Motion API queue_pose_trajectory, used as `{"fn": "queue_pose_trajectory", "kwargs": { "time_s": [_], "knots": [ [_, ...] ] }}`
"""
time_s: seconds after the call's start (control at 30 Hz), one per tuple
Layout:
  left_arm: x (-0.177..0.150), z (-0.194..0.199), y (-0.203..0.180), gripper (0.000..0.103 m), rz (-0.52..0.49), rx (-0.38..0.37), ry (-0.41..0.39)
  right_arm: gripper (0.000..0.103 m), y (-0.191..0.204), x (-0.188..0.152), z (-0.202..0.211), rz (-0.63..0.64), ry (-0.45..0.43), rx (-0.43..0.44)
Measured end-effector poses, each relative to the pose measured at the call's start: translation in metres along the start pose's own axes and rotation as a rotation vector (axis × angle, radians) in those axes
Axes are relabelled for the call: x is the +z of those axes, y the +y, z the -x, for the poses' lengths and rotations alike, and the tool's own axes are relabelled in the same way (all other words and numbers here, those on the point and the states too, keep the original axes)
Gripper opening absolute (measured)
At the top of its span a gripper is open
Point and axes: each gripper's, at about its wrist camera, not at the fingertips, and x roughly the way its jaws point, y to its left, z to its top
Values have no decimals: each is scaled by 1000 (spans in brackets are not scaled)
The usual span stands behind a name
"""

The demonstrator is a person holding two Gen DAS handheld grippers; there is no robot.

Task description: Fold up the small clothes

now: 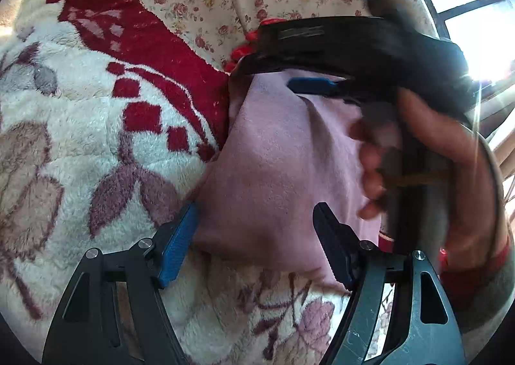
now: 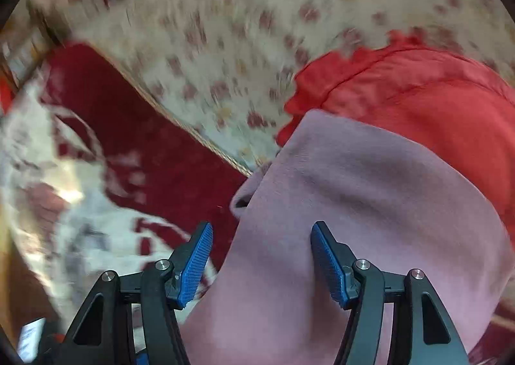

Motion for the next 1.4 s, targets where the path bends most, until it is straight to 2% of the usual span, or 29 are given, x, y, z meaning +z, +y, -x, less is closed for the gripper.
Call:
{"fn": "queue_pose_trajectory", "kwargs": {
  "time_s": [0.1,0.27,0.3,0.33,0.37,0.4,0.43,0.47,0.57,0.63,0.7,0.8,0.9,1.0,1.07,1.17,1.27,1.33,1.4],
  "knots": [
    [2,-2,2,74,-2,-3,-14,65,8,9,-16,58,10,-104],
    [2,-5,2,74,-4,4,-26,67,21,11,-39,139,48,-224],
    [1,-5,1,74,-14,-2,-31,63,22,9,-41,152,41,-238],
    [-1,-5,1,74,-24,-15,-34,48,21,8,-40,162,27,-253],
    [-1,-6,0,73,-40,-31,-29,38,18,7,-38,161,8,-257],
    [-2,-7,-1,62,-54,-40,-23,18,12,5,-32,146,-9,-225],
    [-3,-6,-3,51,-68,-54,-12,12,5,2,-24,122,-20,-170],
    [-4,-5,-6,35,-79,-64,0,11,-3,0,-14,96,-47,-120],
    [-12,19,-21,22,-119,-115,-39,10,-35,-9,35,4,-164,41],
    [-22,42,-45,22,-192,-159,-84,10,-66,-24,80,-52,-255,116],
    [-34,58,-73,22,-283,-191,-110,9,-96,-42,118,-87,-321,132],
    [-58,58,-122,22,-406,-275,-48,9,-147,-79,164,-154,-395,129],
    [-80,38,-150,22,-475,-271,10,9,-201,-124,191,-246,-429,98],
    [-101,27,-168,22,-510,-279,49,9,-249,-177,196,-365,-443,91],
    [-118,27,-176,22,-549,-273,58,9,-276,-212,186,-430,-430,79],
    [-131,27,-185,22,-621,-218,56,9,-300,-244,142,-488,-352,85],
    [-131,17,-183,22,-637,-151,72,9,-314,-263,102,-556,-342,146],
    [-122,10,-179,22,-637,-110,78,19,-319,-273,99,-596,-344,135],
    [-116,2,-172,22,-636,-77,78,26,-324,-288,113,-629,-379,157]
  ]
}}
